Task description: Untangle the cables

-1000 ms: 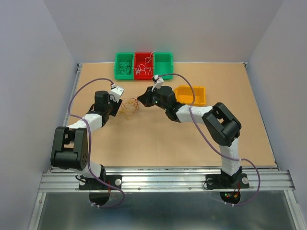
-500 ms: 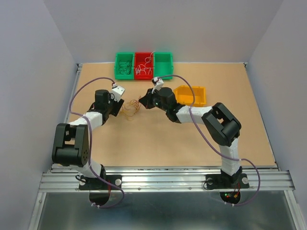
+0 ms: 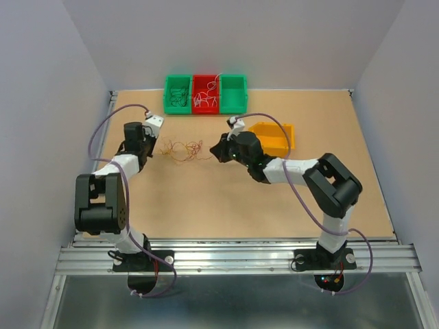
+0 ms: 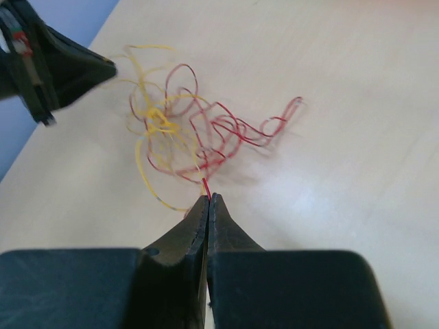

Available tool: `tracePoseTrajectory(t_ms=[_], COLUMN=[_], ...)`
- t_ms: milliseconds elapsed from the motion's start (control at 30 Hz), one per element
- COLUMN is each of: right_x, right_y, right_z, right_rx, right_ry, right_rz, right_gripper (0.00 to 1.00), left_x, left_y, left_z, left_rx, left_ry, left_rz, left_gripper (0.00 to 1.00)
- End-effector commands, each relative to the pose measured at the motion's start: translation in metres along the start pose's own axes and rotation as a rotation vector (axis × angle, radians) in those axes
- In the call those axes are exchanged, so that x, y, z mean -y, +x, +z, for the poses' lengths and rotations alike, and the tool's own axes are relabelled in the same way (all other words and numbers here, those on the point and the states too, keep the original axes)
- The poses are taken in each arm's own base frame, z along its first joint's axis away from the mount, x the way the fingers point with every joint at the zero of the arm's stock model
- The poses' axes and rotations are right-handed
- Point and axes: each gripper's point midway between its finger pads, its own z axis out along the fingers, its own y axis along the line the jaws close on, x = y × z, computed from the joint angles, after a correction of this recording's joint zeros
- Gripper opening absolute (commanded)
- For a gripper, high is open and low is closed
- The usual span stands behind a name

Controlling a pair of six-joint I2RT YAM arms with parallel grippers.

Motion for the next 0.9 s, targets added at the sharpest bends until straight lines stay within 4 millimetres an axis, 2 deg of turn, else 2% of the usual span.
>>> tracePoseTrajectory(t_ms=[0,33,67,100,133,200,233,267,367,400,500,633,700,733,800,833,867], right_x=[0.005,0.02,0.014,0.017,0.021,0.027,0.033,0.033,0.04,0.038,0.038,0.033,0.031,0.024,0.022,0.008,0.006], right_y=[-0.064,-0.058,-0.078,-0.083,-0.094,-0.098,-0.104,-0.108,-0.115,-0.122,-0.127,-0.123,-0.114,-0.115,-0.101,-0.097,-0.085], right_z=[-0.046,-0.061,-0.079,-0.092,-0.115,-0.138,-0.151,-0.173,-0.208,-0.231,-0.269,-0.279,-0.271,-0.265,-0.245,-0.236,-0.221], right_rx=[0.18,0.186,0.237,0.259,0.304,0.332,0.36,0.388,0.446,0.5,0.576,0.549,0.483,0.457,0.372,0.329,0.267], right_ry=[0.086,0.154,0.163,0.188,0.232,0.275,0.319,0.334,0.388,0.388,0.39,0.371,0.356,0.322,0.29,0.209,0.178], right_rz=[-0.055,-0.069,-0.075,-0.082,-0.088,-0.095,-0.098,-0.097,-0.085,-0.074,-0.064,-0.091,-0.126,-0.153,-0.194,-0.241,-0.262], right_gripper=[0.0,0.0,0.01,0.01,0.01,0.0,0.01,0.0,0.01,0.01,0.01,0.01,0.0,0.01,0.02,0.05,0.08], left_x=[-0.074,-0.085,-0.093,-0.097,-0.099,-0.104,-0.104,-0.104,-0.108,-0.108,-0.108,-0.105,-0.089,-0.082,-0.075,-0.068,-0.061], left_y=[-0.023,-0.027,-0.023,-0.024,-0.031,-0.039,-0.04,-0.04,-0.041,-0.041,-0.039,-0.042,-0.049,-0.053,-0.064,-0.07,-0.077], left_z=[-0.039,-0.05,-0.056,-0.061,-0.072,-0.087,-0.091,-0.093,-0.1,-0.099,-0.097,-0.098,-0.099,-0.101,-0.11,-0.114,-0.118], left_rx=[0.153,0.188,0.209,0.228,0.27,0.319,0.33,0.339,0.353,0.35,0.344,0.352,0.387,0.403,0.432,0.453,0.47], left_ry=[-0.146,-0.157,-0.149,-0.148,-0.149,-0.175,-0.179,-0.189,-0.22,-0.22,-0.204,-0.184,-0.092,-0.055,-0.011,0.026,0.048], left_rz=[-0.146,-0.186,-0.216,-0.233,-0.243,-0.248,-0.25,-0.251,-0.256,-0.259,-0.263,-0.259,-0.233,-0.211,-0.194,-0.181,-0.168], left_gripper=[0.0,0.0,0.0,0.0,0.0,0.0,0.0,0.0,0.0,0.0,0.0,0.0,0.0,0.0,0.0,0.0,0.0])
